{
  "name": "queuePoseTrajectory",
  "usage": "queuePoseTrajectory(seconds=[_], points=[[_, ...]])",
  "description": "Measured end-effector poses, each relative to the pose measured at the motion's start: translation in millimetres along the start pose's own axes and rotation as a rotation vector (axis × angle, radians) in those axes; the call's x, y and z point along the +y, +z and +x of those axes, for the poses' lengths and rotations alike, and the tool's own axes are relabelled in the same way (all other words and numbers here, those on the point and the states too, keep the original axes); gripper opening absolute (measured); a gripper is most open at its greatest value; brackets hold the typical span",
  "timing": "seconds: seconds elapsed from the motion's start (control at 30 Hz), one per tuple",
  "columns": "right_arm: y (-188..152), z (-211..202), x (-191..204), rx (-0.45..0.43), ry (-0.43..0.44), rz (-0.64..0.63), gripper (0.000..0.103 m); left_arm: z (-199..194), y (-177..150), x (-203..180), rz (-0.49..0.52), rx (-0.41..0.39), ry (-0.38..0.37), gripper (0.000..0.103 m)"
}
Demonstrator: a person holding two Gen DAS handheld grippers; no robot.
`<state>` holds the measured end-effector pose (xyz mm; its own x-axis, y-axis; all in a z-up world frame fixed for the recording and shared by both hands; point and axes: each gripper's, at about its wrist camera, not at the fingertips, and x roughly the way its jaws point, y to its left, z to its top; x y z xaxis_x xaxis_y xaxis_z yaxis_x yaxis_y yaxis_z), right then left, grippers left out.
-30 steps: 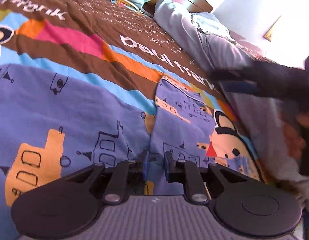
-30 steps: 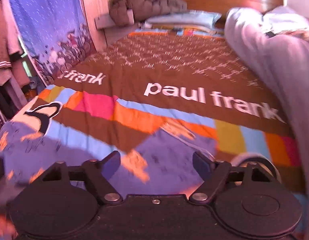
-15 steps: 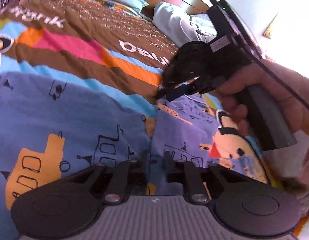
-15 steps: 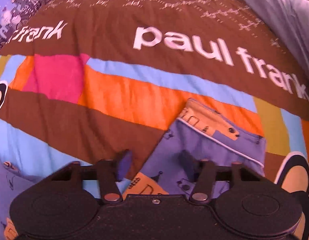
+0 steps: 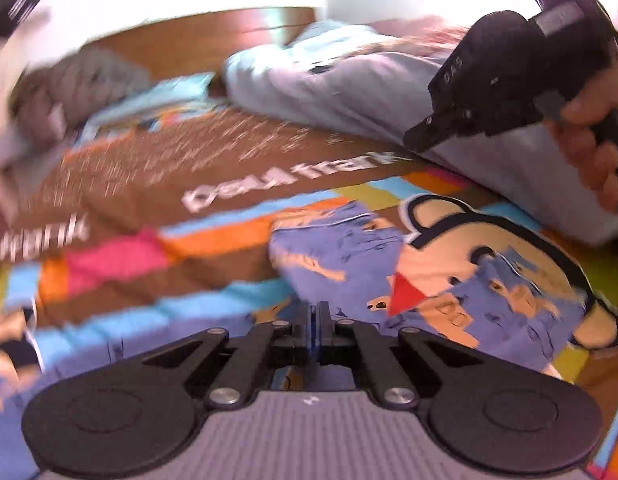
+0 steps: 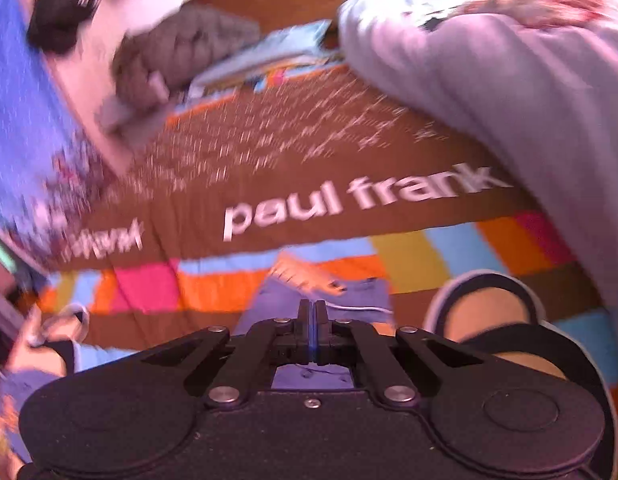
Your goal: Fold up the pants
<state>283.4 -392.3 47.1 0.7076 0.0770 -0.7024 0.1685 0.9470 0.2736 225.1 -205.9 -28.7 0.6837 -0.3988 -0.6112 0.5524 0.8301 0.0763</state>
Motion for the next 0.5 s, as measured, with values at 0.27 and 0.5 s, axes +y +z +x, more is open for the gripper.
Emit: queuePoseTrajectory(seconds=[0.27,0.5], points=[[-29,-13,-44,0.072,0.014,0.034,0.02,8,-21,-16,0.017,0.093,-0.007,0.001],[-21,74,19,0.25,0.003,-0.103,0.032,22,-60,24,-0.346,0.092,-0.112,0.001]])
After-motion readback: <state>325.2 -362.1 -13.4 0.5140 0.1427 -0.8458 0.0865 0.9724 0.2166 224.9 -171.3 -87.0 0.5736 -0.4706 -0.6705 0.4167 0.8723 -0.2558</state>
